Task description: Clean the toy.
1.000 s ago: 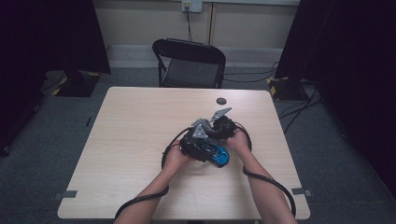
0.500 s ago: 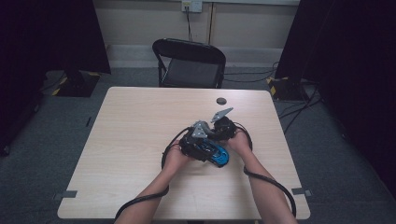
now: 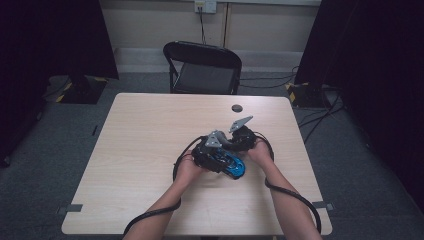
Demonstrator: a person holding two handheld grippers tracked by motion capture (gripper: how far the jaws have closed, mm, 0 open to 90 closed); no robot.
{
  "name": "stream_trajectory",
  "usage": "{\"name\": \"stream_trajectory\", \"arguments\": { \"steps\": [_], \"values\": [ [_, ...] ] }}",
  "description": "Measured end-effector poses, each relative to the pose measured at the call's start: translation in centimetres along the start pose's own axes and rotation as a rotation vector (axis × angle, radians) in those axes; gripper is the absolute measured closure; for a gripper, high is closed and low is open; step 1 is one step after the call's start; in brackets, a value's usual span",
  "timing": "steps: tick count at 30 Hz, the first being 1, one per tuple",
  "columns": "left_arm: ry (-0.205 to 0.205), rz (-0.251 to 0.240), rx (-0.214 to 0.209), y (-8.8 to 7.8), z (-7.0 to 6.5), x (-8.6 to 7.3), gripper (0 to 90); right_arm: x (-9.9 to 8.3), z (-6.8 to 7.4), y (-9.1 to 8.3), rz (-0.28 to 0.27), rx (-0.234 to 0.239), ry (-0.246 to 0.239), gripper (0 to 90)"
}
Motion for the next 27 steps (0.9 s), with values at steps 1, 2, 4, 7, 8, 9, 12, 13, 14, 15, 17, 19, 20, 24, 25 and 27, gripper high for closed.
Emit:
{"name": "stream_trajectory", "arguments": {
  "steps": [1,2,4,7,8,9,12,13,14,15,17,19,20,24,25,27],
  "values": [
    [0.001,0.001,0.001,0.0,0.0,0.0,19.3,-0.1,0.0,-0.1,0.0,0.0,0.0,77.6],
    [-0.003,-0.002,0.001,0.0,0.0,0.0,19.3,-0.1,0.0,-0.1,-0.002,0.002,0.0,77.6],
    [0.001,0.002,0.002,0.0,0.0,0.0,19.3,-0.3,0.0,-0.3,-0.002,0.006,0.003,77.6],
    [-0.006,-0.001,0.001,0.0,0.0,0.0,19.4,-0.6,0.0,-0.6,0.003,0.01,0.002,77.6],
    [-0.002,0.002,0.002,0.0,0.1,0.0,19.5,-0.7,0.0,-0.6,0.001,0.013,-0.002,77.6],
    [-0.003,0.002,0.002,0.0,0.1,0.0,19.5,-0.8,0.1,-0.8,0.005,0.015,-0.002,77.5],
    [-0.007,0.003,0.003,-0.1,0.1,0.0,19.5,-1.2,0.1,-1.1,0.003,0.018,0.0,77.5],
    [-0.009,0.002,0.006,-0.1,0.2,0.0,19.5,-1.3,0.1,-1.2,0.004,0.019,0.003,77.5],
    [-0.009,0.003,0.006,-0.1,0.2,-0.1,19.5,-1.5,0.1,-1.3,0.003,0.022,0.006,77.5],
    [-0.01,0.005,0.006,-0.1,0.2,-0.1,19.5,-1.6,0.2,-1.5,0.002,0.023,0.006,77.5],
    [-0.012,0.004,0.008,-0.1,0.3,0.0,19.5,-1.8,0.2,-1.7,0.002,0.022,0.007,77.5],
    [-0.013,0.005,0.008,-0.1,0.3,0.0,19.5,-2.1,0.3,-1.9,0.0,0.02,0.007,77.5],
    [-0.013,0.006,0.009,-0.1,0.3,0.0,19.5,-2.1,0.4,-1.9,-0.002,0.019,0.013,77.5],
    [-0.014,0.008,0.009,-0.1,0.3,0.0,19.5,-2.5,0.6,-2.3,-0.006,0.014,0.016,77.5],
    [-0.014,0.007,0.009,-0.1,0.3,0.0,19.5,-2.6,0.6,-2.4,-0.008,0.013,0.016,77.4],
    [-0.014,0.006,0.009,-0.1,0.3,0.0,19.5,-2.9,0.7,-2.6,-0.006,0.011,0.023,77.4]
  ]
}}
Point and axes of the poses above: each handheld gripper's, and its own axes: y roughly forward along the jaws, x roughly out of its top, z roughly to its left, the point moved 9 cm from there along y, roughly forward along the jaws, and after that the axes turned 3 degrees about -y, right-handed, at the moved point
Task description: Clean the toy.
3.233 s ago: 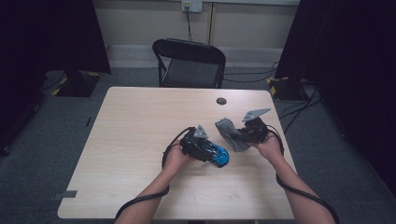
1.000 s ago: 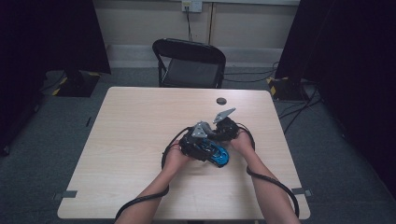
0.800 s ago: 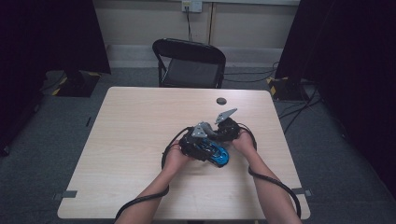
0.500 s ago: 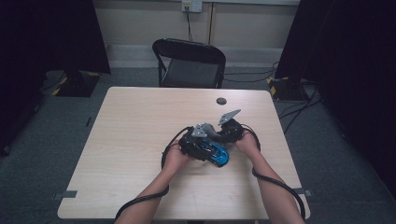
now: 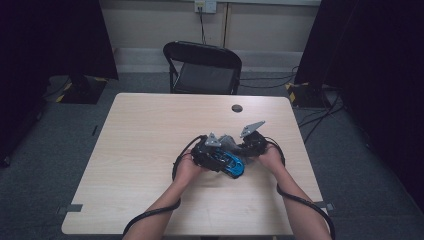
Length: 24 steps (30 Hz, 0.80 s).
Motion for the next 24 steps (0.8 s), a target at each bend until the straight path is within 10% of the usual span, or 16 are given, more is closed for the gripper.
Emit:
{"name": "stream_trajectory", "arguments": {
  "steps": [24],
  "values": [
    [0.024,0.02,0.003,0.2,-0.5,0.1,19.0,-3.4,1.0,-3.1,-0.015,-0.026,0.067,77.1]
  ]
}}
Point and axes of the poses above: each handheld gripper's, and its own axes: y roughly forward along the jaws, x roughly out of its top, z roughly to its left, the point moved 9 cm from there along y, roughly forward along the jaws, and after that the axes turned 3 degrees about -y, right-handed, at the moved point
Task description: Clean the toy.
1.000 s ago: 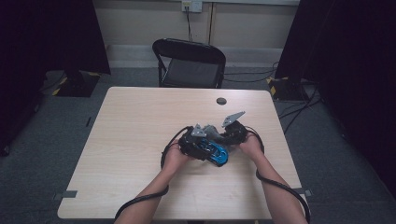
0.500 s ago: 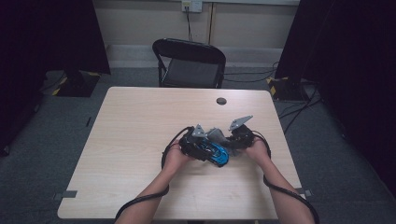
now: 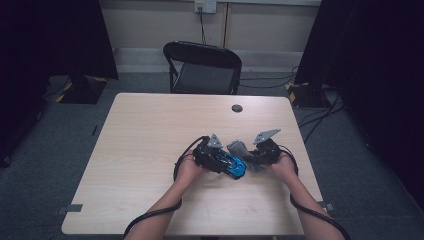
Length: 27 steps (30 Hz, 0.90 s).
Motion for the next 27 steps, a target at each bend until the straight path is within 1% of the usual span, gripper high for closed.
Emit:
{"name": "stream_trajectory", "arguments": {
  "steps": [14,15,20,27],
  "values": [
    [0.003,0.009,0.002,0.0,-0.1,0.0,19.0,-1.8,0.8,-1.7,0.0,-0.015,0.019,77.0],
    [0.002,0.009,0.003,0.0,-0.1,0.0,19.0,-2.0,0.8,-1.9,0.0,-0.015,0.025,77.0],
    [0.004,0.01,0.006,0.0,-0.1,0.0,18.9,-2.7,1.3,-2.6,0.016,-0.007,0.022,77.0],
    [0.005,0.018,0.009,0.0,-0.2,0.1,19.1,-3.5,2.3,-3.4,0.014,0.007,0.03,77.0]
  ]
}}
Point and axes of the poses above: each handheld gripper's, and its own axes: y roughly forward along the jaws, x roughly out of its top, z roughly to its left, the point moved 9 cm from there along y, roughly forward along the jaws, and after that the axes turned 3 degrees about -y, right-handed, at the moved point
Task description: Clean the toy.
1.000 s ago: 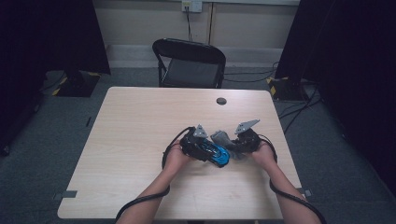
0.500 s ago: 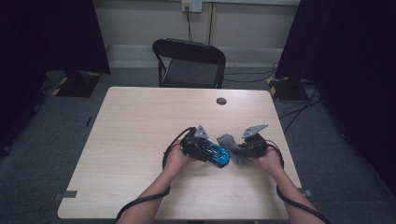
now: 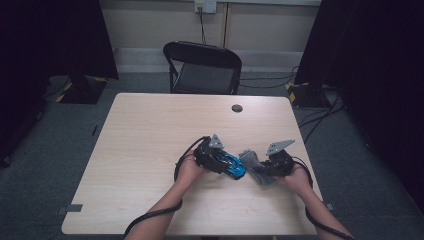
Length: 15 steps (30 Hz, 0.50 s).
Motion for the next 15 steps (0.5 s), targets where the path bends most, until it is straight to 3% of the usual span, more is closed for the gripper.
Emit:
{"name": "stream_trajectory", "arguments": {
  "steps": [4,15],
  "values": [
    [0.0,0.005,0.005,0.0,0.0,0.1,19.0,-0.4,0.6,-0.6,0.01,0.014,0.005,76.9],
    [0.013,0.032,0.018,-0.1,-0.4,0.2,17.2,0.1,0.2,-2.3,-0.005,-0.014,0.009,76.0]
  ]
}}
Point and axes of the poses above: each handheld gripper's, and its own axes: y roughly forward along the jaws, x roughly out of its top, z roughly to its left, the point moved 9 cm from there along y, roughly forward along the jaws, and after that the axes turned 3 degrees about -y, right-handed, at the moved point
